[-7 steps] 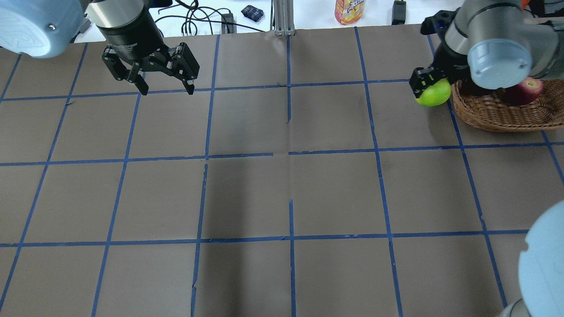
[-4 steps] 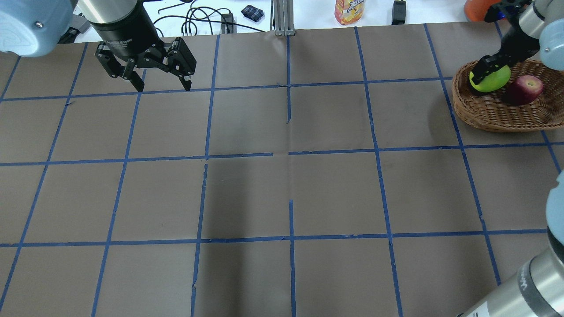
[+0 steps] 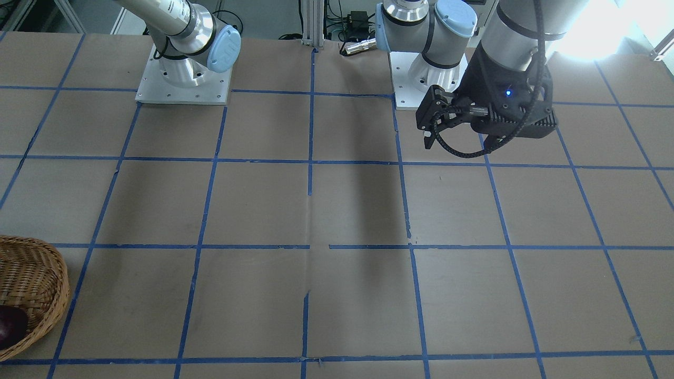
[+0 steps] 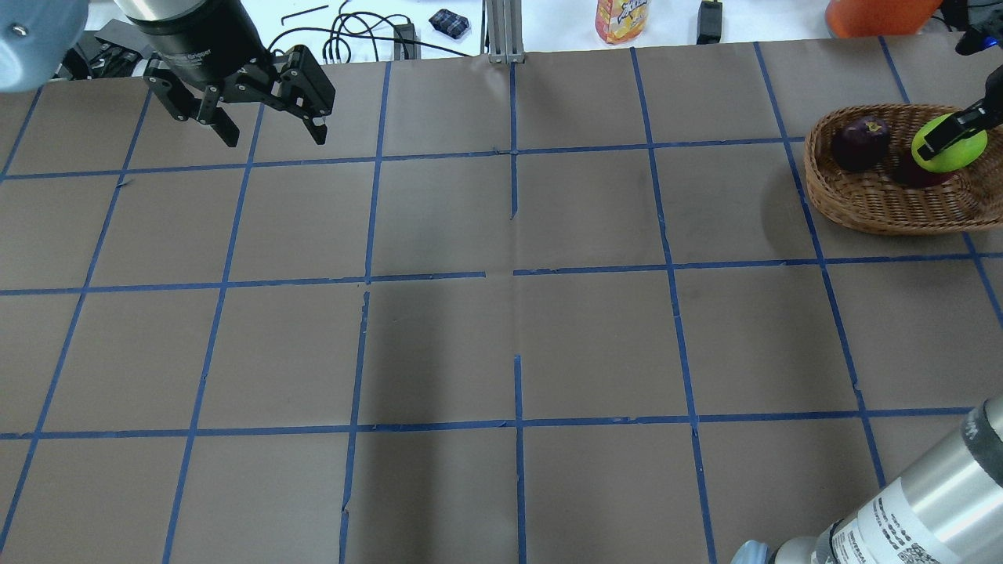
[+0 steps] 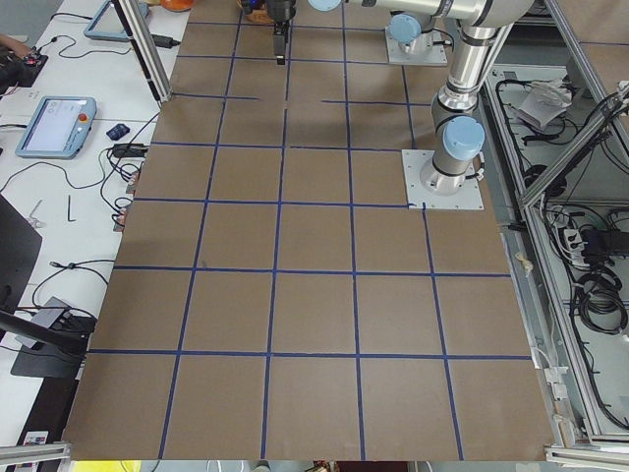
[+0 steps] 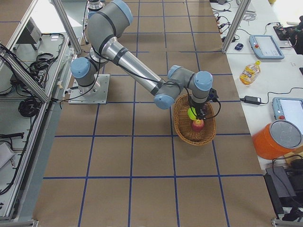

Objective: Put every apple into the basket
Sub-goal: 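Carry the green apple into the basket with the right gripper and release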

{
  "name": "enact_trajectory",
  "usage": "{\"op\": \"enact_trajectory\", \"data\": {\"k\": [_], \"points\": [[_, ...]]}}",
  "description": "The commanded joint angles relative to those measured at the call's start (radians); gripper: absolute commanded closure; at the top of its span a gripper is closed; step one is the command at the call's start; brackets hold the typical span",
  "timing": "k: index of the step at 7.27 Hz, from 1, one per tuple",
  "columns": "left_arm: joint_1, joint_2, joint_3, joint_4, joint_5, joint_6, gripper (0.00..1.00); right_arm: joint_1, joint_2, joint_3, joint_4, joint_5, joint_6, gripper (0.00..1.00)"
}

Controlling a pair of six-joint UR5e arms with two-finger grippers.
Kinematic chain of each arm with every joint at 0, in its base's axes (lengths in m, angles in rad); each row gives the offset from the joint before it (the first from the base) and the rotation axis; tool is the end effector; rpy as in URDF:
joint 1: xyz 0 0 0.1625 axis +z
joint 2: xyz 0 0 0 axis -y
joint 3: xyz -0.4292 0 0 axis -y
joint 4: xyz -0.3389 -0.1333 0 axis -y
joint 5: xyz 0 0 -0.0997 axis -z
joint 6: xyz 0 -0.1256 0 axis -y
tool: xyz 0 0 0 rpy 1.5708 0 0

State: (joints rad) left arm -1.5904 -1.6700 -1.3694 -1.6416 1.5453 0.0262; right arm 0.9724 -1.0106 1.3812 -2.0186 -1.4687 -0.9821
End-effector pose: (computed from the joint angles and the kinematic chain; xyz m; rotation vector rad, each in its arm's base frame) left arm -0.1459 -0.4805 0.5018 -0.0720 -3.1150 0.0490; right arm -0.2471 -0.6218 0.2865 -0.6006 3.0599 -0.1980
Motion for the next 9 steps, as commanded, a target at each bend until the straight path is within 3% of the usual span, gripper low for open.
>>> {"op": "enact_trajectory", "data": {"k": [1,2,7,9], "points": [[0.003,-0.008,0.004,0.008,-0.002,-0.003,0.0,0.002,-0.003,0.004,0.004,0.007,-0.003,0.0],[-0.003,-0.013,0.001,0.008,-0.002,-0.005,0.0,0.006,-0.011,0.002,0.007,0.01,-0.001,0.0],[-0.003,0.001,0.006,-0.003,0.001,-0.005,0.0,0.097,-0.127,-0.063,0.251,0.016,0.051,0.0],[-0.002,0.002,-0.005,-0.001,0.001,-0.003,0.0,0.234,-0.277,-0.07,0.421,0.008,0.342,0.0]]}}
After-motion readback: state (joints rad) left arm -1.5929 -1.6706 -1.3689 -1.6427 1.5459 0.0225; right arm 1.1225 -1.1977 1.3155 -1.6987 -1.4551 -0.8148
